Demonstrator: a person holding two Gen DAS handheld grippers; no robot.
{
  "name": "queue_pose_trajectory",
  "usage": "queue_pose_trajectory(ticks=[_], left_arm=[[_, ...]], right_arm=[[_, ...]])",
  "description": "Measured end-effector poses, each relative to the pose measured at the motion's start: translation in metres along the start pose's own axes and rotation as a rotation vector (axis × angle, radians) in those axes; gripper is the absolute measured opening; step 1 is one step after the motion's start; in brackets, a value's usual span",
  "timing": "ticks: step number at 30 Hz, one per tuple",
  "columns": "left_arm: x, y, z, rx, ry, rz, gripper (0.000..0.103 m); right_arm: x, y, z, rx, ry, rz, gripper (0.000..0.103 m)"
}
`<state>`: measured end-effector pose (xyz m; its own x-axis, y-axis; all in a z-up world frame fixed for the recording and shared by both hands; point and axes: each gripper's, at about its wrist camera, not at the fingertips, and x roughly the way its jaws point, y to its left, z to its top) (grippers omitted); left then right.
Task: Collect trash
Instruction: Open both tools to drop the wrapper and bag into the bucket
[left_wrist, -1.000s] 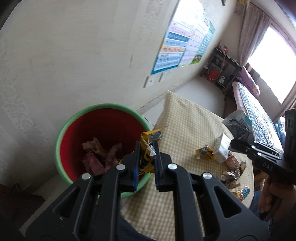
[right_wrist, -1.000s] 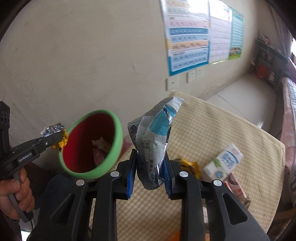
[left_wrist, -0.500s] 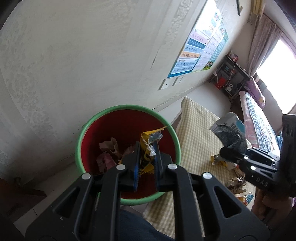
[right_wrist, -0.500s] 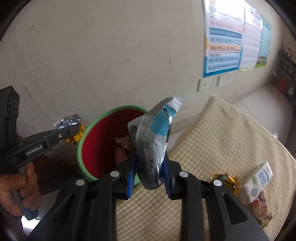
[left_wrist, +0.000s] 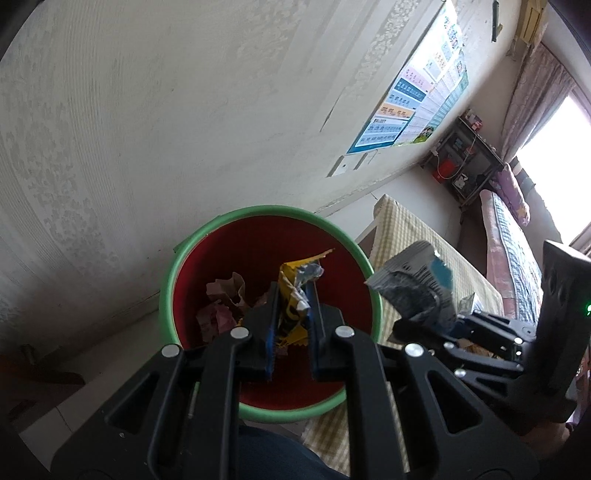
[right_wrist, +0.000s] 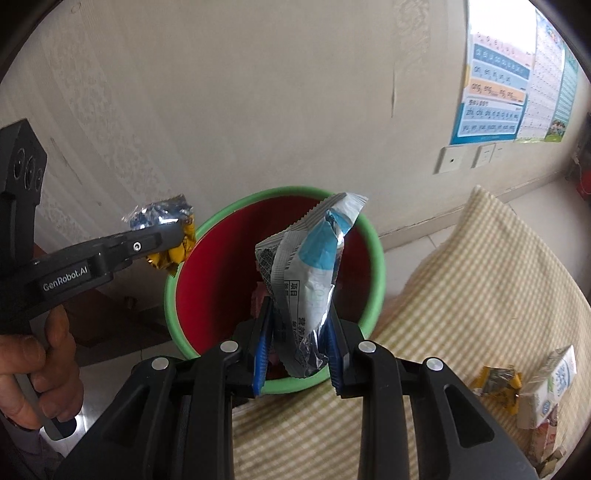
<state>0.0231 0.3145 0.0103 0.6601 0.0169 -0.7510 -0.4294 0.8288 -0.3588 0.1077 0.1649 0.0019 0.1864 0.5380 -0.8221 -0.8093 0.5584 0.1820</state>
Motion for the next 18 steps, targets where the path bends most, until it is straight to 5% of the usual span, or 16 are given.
queue_pose_trajectory(ticks=[8,10,13,18], left_arm=[[0.015,0.014,-0.002,-0.038,0.014,0.000,0.016],[0.018,0.019,-0.002,-0.052,0.014,0.004,0.022],[0.020,0.024,-0.004,-0.061,0.007,0.032,0.045],[0.018,0.025,-0.004,-0.079,-0.018,0.020,0.079]], right_arm=[[0.027,0.009,0.003,-0.023,0.045,0.024,0.029],[0.032,0.008,0.002,-0.021,0.054,0.028,0.039],[0.038,0.004,0.000,-0.014,0.058,0.034,0.059],[0.040,0.002,-0.003,-0.017,0.053,0.030,0.073]])
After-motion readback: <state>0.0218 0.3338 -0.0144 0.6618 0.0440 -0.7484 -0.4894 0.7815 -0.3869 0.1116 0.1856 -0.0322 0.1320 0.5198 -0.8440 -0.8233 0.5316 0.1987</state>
